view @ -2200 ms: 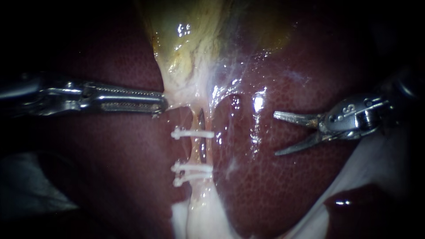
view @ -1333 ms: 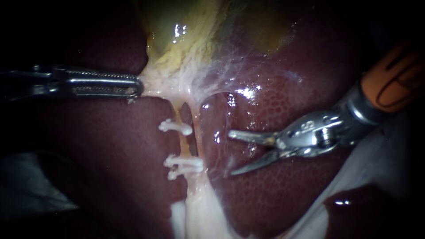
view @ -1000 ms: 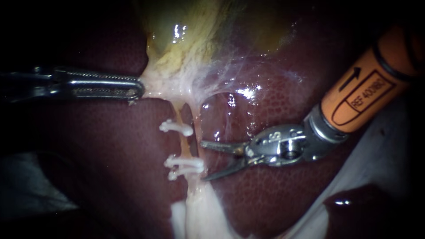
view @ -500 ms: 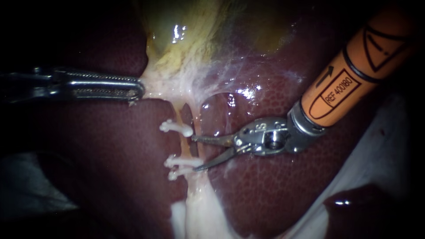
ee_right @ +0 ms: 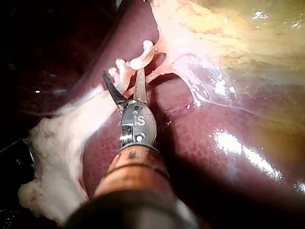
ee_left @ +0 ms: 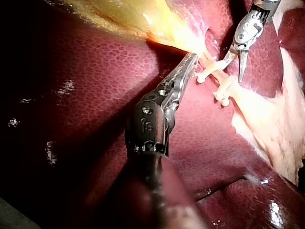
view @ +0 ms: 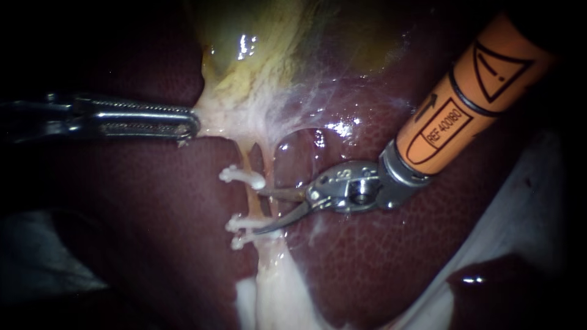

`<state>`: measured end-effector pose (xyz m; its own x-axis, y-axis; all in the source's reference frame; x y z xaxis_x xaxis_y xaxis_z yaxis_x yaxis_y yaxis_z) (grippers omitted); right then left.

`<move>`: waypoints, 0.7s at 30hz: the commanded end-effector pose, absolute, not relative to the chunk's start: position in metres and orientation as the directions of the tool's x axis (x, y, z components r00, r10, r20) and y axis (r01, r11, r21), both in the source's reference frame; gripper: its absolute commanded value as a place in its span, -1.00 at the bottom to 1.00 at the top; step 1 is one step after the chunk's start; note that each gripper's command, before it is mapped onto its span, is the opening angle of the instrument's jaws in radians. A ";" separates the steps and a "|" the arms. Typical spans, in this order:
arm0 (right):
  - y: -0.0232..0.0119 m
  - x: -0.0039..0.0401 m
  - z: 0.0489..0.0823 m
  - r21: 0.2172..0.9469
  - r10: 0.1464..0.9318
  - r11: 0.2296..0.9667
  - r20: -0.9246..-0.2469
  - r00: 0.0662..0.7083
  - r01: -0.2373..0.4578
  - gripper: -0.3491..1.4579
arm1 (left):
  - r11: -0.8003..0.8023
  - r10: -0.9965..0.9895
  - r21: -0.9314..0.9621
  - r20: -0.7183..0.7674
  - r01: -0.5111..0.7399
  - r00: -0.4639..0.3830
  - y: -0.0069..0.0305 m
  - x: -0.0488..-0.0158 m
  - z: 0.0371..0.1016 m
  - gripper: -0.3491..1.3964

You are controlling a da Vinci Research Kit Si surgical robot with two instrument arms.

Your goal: Go to the cutting position left tube

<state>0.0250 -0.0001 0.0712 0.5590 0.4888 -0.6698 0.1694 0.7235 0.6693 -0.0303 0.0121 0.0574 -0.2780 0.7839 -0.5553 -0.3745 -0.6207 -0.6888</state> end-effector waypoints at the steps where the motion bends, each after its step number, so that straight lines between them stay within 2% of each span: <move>1: -0.0001 0.0253 0.0711 0.666 0.485 0.724 -0.676 0.554 0.179 0.85 | -0.620 0.784 -0.688 -0.555 -0.376 -0.278 0.0121 -0.0303 0.0574 -1.00; 9: 0.0000 0.0280 0.0712 0.660 0.486 0.720 -0.702 0.521 0.217 0.83 | -0.620 0.784 -0.688 -0.555 -0.377 -0.277 0.0120 -0.0305 0.0573 -1.00; 13: -0.0002 0.0296 0.0715 0.658 0.492 0.722 -0.705 0.511 0.213 0.83 | -0.620 0.784 -0.688 -0.555 -0.377 -0.277 0.0120 -0.0305 0.0573 -1.00; 21: 0.0000 0.0318 0.0718 0.694 0.551 0.701 -0.673 0.493 0.165 0.83 | -0.620 0.785 -0.689 -0.554 -0.375 -0.277 0.0120 -0.0307 0.0573 -1.00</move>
